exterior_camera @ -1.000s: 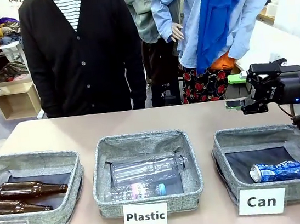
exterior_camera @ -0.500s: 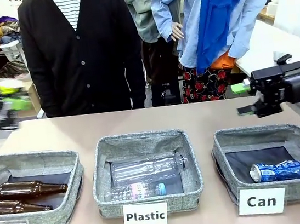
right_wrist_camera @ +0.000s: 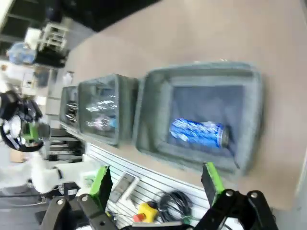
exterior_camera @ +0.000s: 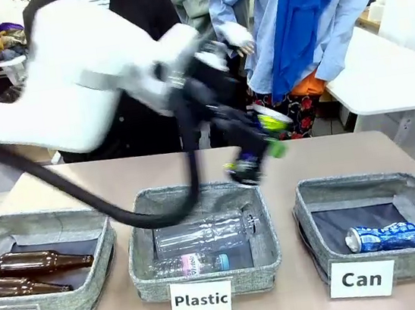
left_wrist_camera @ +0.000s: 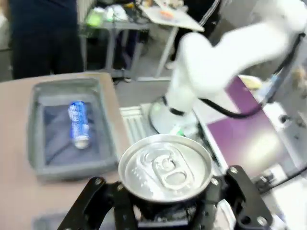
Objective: Sort the can waste into the basket.
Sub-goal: Pick up the can waste from the table and place it in the right Fabric basket.
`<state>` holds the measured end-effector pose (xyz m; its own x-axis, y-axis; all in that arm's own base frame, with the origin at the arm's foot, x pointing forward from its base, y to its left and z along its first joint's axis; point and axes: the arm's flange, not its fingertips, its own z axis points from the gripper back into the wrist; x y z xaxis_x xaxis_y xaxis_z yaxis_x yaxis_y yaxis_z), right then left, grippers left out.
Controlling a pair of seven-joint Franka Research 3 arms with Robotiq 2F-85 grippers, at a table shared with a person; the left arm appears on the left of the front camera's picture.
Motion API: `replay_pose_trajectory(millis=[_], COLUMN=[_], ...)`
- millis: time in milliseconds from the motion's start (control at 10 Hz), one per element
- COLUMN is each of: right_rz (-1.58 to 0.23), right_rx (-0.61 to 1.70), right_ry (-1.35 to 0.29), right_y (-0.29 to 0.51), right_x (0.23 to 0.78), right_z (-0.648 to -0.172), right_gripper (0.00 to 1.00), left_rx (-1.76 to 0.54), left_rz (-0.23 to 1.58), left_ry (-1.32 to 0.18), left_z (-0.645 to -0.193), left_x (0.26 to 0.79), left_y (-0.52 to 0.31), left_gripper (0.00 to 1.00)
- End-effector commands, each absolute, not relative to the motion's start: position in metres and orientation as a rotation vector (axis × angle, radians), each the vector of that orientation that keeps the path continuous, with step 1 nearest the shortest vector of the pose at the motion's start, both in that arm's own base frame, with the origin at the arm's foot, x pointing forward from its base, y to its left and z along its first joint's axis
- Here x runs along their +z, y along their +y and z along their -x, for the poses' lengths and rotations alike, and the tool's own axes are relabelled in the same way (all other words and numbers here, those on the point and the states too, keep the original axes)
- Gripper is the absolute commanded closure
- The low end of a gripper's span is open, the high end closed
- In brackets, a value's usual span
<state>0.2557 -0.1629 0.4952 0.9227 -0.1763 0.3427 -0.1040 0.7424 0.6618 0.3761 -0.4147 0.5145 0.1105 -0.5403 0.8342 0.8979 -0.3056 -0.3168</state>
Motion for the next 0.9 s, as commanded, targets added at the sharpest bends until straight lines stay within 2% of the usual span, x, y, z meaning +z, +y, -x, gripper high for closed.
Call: replay_pose_trajectory(millis=[0,100,200,300,400,600,700,800], right_rz=[-0.669,-0.717,-0.695,-0.695,-0.695,-0.695,-0.695,-0.695], right_rx=[-0.083,-0.132,-0.062,-0.062,-0.062,-0.062,-0.062,-0.062], right_ry=[-0.423,-0.468,-0.418,-0.418,-0.418,-0.418,-0.418,-0.418], right_y=[-0.183,-0.185,-0.184,-0.184,-0.184,-0.184,-0.184,-0.184], right_x=[0.495,0.473,0.498,0.498,0.498,0.498,0.498,0.498], right_z=[-0.234,-0.229,-0.236,-0.236,-0.236,-0.236,-0.236,-0.236], right_gripper=[0.00,0.00,0.00,0.00,0.00,0.00,0.00,0.00], left_rx=[-1.566,-1.585,-1.596,-1.567,-1.561,-1.566,-1.572,-1.572], left_rz=[1.039,1.022,0.957,0.944,0.907,0.818,0.898,0.898], left_ry=[-0.493,-0.471,-0.522,-0.480,-0.505,-0.527,-0.537,-0.537], left_z=[-0.415,-0.420,-0.428,-0.433,-0.435,-0.450,-0.417,-0.417], left_x=[0.506,0.507,0.506,0.495,0.483,0.470,0.461,0.461], left_y=[-0.498,-0.553,-0.605,-0.639,-0.663,-0.678,-0.650,-0.650], left_gripper=[1.00,1.00,1.00,1.00,1.00,1.00,1.00,1.00])
